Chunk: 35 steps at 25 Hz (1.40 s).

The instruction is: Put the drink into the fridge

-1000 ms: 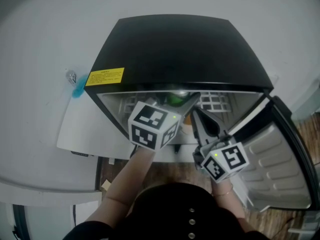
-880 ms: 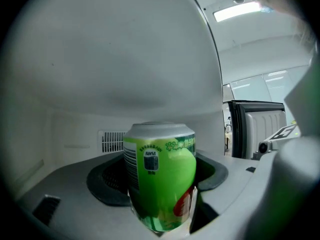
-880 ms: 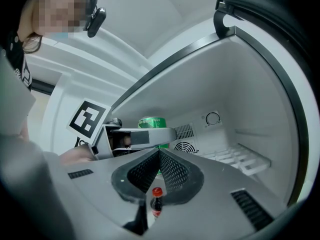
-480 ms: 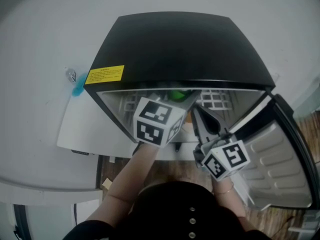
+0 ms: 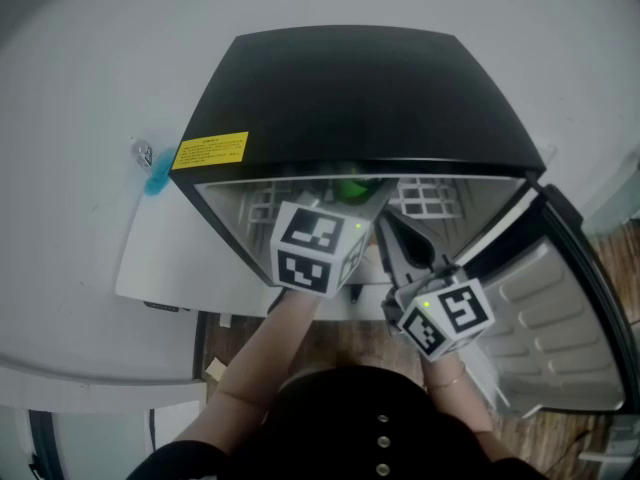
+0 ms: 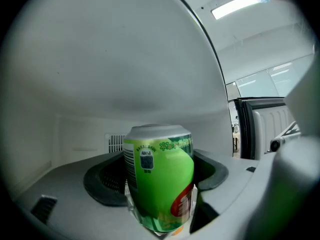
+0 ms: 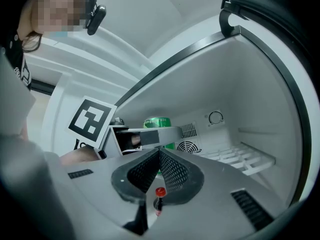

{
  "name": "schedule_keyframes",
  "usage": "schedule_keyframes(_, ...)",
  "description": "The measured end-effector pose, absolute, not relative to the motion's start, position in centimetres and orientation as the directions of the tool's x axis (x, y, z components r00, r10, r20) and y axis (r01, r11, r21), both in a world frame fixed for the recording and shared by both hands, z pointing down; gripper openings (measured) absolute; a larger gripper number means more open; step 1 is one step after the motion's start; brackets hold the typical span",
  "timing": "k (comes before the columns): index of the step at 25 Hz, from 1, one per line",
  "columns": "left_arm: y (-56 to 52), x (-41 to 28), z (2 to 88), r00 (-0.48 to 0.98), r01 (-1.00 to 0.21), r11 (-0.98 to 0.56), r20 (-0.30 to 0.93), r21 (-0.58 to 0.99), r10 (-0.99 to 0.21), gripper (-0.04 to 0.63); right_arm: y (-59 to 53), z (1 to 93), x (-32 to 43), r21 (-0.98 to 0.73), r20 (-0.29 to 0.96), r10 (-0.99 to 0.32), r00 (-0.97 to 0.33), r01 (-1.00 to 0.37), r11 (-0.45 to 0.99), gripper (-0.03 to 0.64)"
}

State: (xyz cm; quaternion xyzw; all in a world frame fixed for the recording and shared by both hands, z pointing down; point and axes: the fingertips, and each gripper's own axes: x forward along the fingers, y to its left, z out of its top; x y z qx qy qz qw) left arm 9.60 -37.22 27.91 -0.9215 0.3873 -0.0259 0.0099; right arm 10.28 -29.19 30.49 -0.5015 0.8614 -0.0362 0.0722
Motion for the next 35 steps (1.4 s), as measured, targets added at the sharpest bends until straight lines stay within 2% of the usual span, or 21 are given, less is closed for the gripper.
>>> schedule_keyframes(23,-35.3,7.6,27.9,0.703,-0.711,-0.703,0.028,0.024,-0.710,0.382,-29.2,31.9,7.9,-0.152,-0.042,-0.853,-0.521,-0.840,0.521,0.009)
schedule_keyframes(35,-32.6,5.8,28.5,0.722,-0.691,-0.720,-0.005,0.060,-0.692,0.380,-29.4,32.6,7.8,-0.162,-0.038,-0.876,-0.481,-0.862,0.481,0.009)
